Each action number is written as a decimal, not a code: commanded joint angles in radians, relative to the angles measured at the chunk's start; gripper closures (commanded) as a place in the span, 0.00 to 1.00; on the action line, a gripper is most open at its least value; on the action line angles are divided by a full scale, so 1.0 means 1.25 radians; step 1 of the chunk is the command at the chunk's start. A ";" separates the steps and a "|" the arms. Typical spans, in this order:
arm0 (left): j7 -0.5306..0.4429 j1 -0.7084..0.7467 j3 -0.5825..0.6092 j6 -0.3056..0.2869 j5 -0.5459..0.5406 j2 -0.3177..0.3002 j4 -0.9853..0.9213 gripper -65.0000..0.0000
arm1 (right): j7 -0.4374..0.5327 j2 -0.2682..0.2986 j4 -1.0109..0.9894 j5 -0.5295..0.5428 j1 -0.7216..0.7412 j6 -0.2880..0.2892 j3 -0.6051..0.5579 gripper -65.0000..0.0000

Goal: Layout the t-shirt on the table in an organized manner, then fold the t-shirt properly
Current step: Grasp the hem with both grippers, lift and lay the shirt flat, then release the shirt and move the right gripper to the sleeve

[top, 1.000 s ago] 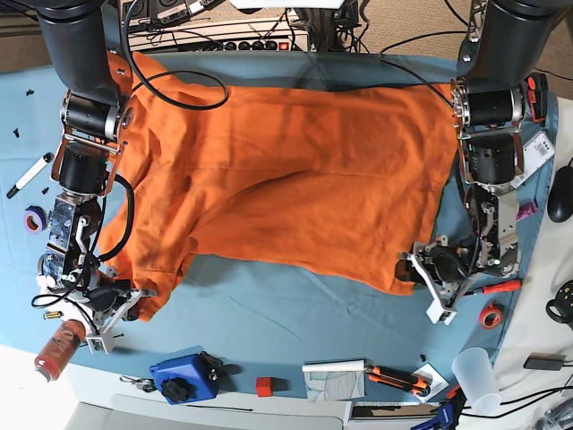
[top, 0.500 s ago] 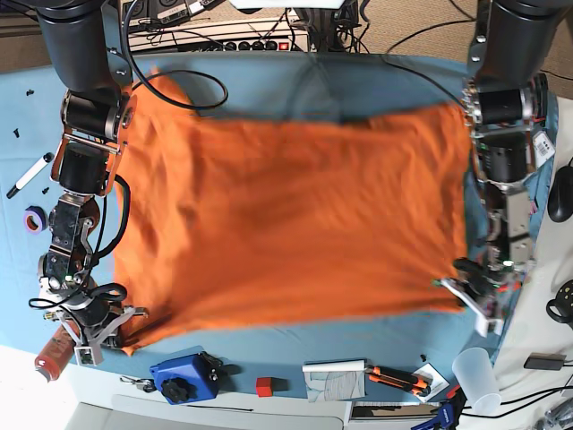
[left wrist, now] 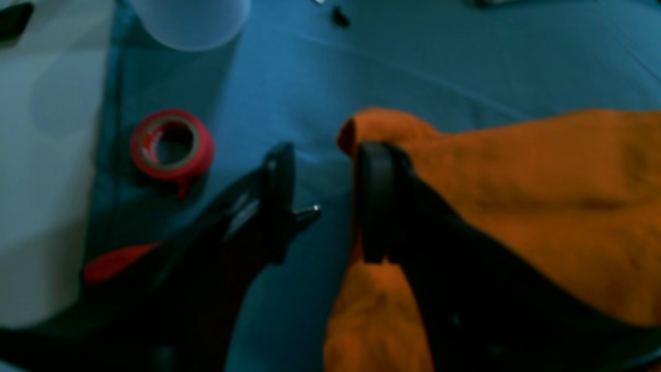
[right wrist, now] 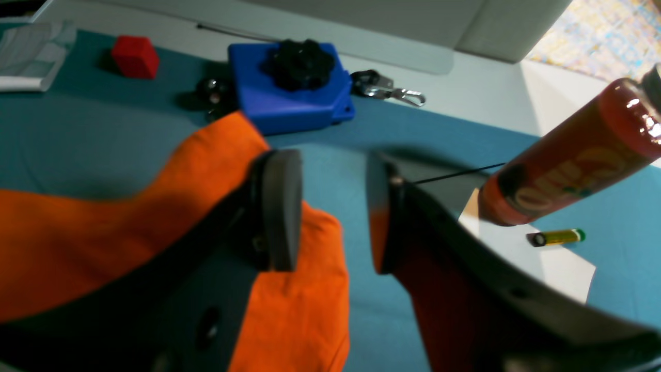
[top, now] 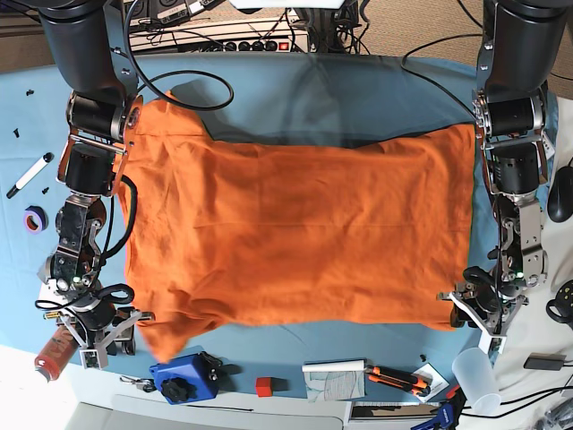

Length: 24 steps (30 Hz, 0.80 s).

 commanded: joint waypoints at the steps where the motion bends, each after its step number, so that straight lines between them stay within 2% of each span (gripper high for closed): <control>1: -0.023 -0.027 -0.002 -0.003 -0.009 -0.009 0.013 0.64 | 0.031 0.010 0.014 0.008 0.031 -0.004 0.002 0.65; 4: -0.022 -0.027 -0.002 -0.003 -0.009 -0.011 0.013 0.64 | 0.049 0.014 0.015 0.008 0.032 -0.016 0.002 0.65; 7: -0.017 -0.027 -0.003 -0.003 -0.010 -0.016 0.014 0.64 | 0.052 0.023 0.015 0.008 0.045 -0.048 0.003 0.65; 9: 0.019 -0.027 -0.003 -0.005 -0.045 -0.020 0.019 0.64 | 0.042 0.032 0.017 0.011 0.059 -0.049 0.003 0.65; 12: 0.109 -0.027 -0.003 -0.021 -0.127 -0.038 0.054 0.68 | -0.042 0.052 0.048 0.052 0.074 -0.049 0.004 0.65; 14: 0.171 -0.027 -0.013 -0.051 -0.166 -0.054 0.093 0.78 | -0.090 0.062 0.102 0.089 0.066 -0.039 0.017 0.65; 16: 0.255 -0.024 -0.044 -0.089 -0.213 -0.071 0.145 0.87 | -0.152 0.070 0.174 0.135 0.045 -0.005 0.047 0.65; 18: 0.351 -0.013 -0.100 -0.116 -0.289 -0.085 0.217 0.90 | -0.216 0.078 0.265 0.204 0.009 0.032 0.096 0.65; 21: 0.493 0.021 -0.215 -0.123 -0.413 -0.096 0.339 0.94 | -0.327 0.092 0.397 0.322 -0.060 0.079 0.173 0.65; 24: 0.622 0.067 -0.337 -0.126 -0.485 -0.100 0.447 1.00 | -0.427 0.098 0.498 0.403 -0.136 0.088 0.245 0.65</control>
